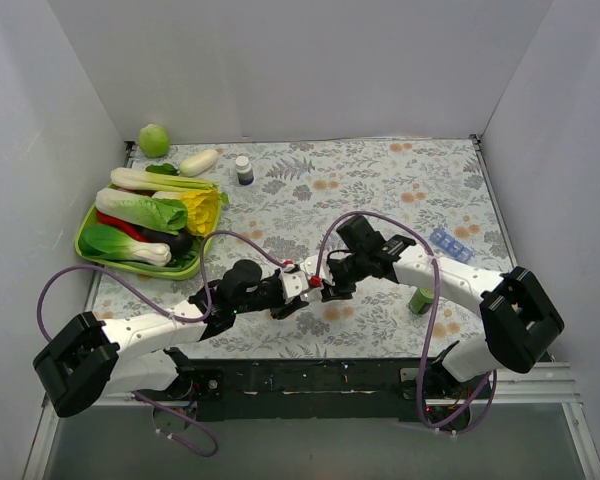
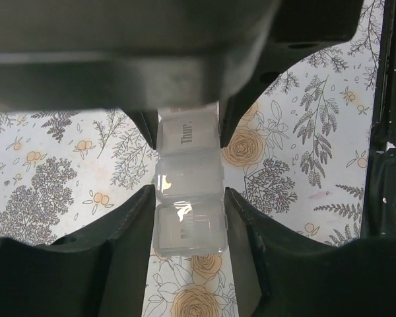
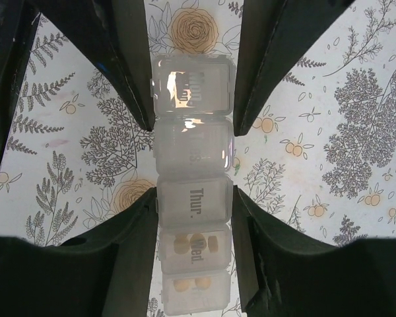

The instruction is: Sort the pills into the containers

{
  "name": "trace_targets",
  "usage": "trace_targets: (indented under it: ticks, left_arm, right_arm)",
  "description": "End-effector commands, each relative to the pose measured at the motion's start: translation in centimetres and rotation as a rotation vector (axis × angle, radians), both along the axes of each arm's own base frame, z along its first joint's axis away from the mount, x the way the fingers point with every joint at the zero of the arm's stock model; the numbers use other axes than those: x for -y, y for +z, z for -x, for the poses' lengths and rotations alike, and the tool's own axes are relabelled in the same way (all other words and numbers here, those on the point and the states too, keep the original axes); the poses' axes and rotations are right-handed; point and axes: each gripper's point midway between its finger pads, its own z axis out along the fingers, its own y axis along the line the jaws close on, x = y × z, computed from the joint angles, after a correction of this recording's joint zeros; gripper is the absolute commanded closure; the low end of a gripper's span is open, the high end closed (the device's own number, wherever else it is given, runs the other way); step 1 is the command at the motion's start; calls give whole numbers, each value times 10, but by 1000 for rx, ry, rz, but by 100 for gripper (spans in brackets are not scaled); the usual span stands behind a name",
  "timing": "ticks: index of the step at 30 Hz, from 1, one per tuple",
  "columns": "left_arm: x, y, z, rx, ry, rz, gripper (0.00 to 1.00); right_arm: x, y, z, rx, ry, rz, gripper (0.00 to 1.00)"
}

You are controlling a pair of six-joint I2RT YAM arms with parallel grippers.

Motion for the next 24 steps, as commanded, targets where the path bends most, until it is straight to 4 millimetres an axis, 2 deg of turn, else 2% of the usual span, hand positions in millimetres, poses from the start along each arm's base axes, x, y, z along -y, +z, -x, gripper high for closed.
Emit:
trace_targets:
  ticks: [1,3,4,6,9,20,24]
  left_arm:
    - [-2,4,-10,22,56,-23,61]
    - [-4,2,-9,19,60,-31,55]
    - [-5,2,-9,17,65,-29,40]
    - [-6,6,-6,25,61,-16,32]
    - [-10,6,-5,29,69,-11,27]
    - [-13,12,6,33,38,28,29]
    - [-12,9,6,23,30,15,45]
  right_arm:
    - [-14,28,5,14,29,-114,81]
    - [-14,29,6,12,28,-118,82]
    - [-15,30,6,13,28,-122,82]
    - [-14,30,6,13,26,-123,82]
    - [-14,32,7,12,27,-128,82]
    - [-14,37,7,1,27,-150,82]
    - [-13,39,7,0,26,-153,82]
